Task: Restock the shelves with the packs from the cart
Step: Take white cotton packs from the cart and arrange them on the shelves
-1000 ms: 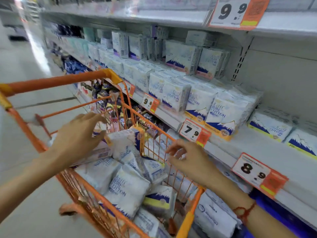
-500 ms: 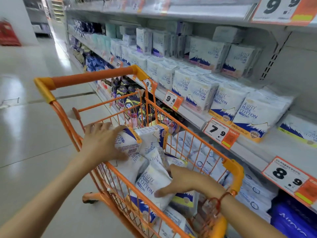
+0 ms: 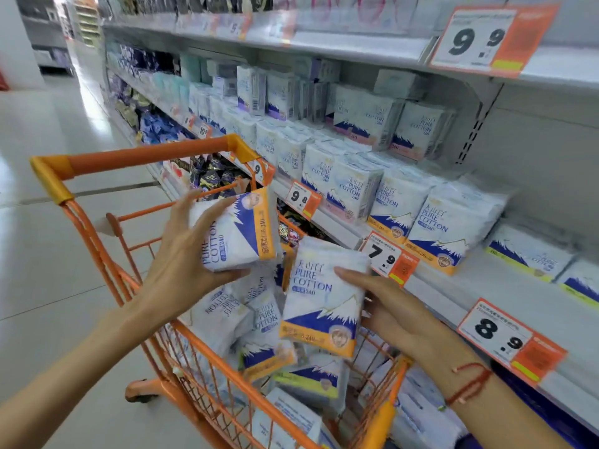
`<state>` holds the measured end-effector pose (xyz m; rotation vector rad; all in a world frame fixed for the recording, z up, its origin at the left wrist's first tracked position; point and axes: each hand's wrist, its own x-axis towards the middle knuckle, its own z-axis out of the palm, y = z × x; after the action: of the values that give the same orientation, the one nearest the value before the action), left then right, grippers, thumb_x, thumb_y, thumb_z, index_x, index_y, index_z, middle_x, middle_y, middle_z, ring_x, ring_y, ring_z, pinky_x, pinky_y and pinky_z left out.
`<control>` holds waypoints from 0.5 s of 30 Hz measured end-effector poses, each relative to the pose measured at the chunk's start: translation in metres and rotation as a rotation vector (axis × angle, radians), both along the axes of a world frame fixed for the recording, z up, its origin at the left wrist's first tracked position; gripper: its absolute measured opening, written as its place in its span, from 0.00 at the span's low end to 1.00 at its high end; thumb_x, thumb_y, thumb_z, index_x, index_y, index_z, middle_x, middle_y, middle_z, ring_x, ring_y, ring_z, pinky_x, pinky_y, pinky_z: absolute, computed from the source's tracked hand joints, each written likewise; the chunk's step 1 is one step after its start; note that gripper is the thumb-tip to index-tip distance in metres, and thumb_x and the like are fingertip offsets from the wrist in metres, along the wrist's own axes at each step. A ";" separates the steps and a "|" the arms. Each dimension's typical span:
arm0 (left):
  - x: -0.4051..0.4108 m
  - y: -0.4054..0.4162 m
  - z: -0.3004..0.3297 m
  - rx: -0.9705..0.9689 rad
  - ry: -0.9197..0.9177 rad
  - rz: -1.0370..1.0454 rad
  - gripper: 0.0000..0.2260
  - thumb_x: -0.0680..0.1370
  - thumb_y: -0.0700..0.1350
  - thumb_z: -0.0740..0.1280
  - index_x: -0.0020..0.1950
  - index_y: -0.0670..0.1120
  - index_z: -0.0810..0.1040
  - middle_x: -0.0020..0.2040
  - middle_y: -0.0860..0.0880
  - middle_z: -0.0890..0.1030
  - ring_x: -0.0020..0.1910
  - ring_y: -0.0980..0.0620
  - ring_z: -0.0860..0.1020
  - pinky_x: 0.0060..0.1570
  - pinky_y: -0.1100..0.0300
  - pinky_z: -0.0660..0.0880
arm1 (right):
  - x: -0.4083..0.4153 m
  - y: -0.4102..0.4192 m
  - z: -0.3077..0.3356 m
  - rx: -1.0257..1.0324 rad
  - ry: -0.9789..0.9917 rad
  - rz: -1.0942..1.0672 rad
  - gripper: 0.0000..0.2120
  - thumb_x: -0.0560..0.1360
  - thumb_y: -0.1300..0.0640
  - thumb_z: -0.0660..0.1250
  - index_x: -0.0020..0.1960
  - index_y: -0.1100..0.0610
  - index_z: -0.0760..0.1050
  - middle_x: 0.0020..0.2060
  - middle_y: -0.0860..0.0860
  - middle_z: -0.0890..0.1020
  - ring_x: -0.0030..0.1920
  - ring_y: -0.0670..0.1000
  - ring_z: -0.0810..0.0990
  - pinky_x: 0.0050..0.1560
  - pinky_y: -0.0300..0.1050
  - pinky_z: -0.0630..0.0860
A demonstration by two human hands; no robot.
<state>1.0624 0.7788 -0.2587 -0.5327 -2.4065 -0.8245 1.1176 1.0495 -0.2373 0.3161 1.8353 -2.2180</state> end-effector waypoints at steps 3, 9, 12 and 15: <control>0.008 0.023 0.012 0.289 -0.353 -0.251 0.46 0.50 0.69 0.76 0.67 0.67 0.65 0.66 0.54 0.69 0.58 0.59 0.72 0.56 0.66 0.73 | 0.006 0.008 0.004 -0.292 -0.039 -0.074 0.23 0.69 0.51 0.70 0.62 0.56 0.77 0.54 0.57 0.83 0.58 0.58 0.80 0.61 0.58 0.75; 0.015 0.066 0.013 0.750 -1.120 -0.579 0.36 0.58 0.71 0.73 0.65 0.69 0.69 0.69 0.58 0.71 0.69 0.49 0.70 0.67 0.46 0.67 | 0.017 0.021 0.010 -0.457 -0.024 -0.095 0.18 0.76 0.46 0.62 0.49 0.57 0.85 0.50 0.59 0.84 0.46 0.56 0.85 0.44 0.53 0.82; 0.007 0.082 0.018 0.948 -1.143 -0.565 0.22 0.72 0.66 0.62 0.65 0.64 0.71 0.65 0.57 0.76 0.61 0.51 0.77 0.55 0.49 0.75 | 0.021 0.029 0.016 -0.397 0.019 -0.108 0.12 0.74 0.54 0.65 0.51 0.57 0.84 0.52 0.59 0.84 0.48 0.57 0.84 0.52 0.54 0.79; 0.001 0.094 0.028 1.075 -1.100 -0.511 0.21 0.73 0.50 0.68 0.66 0.54 0.73 0.62 0.51 0.79 0.54 0.50 0.82 0.46 0.54 0.81 | 0.023 0.040 0.017 -0.297 0.072 -0.156 0.18 0.67 0.59 0.69 0.57 0.58 0.79 0.54 0.59 0.83 0.53 0.58 0.81 0.57 0.55 0.77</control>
<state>1.0639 0.8730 -0.2310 -0.2252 -2.0527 -2.9533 1.1403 1.0900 -0.2204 0.3351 1.5275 -2.5966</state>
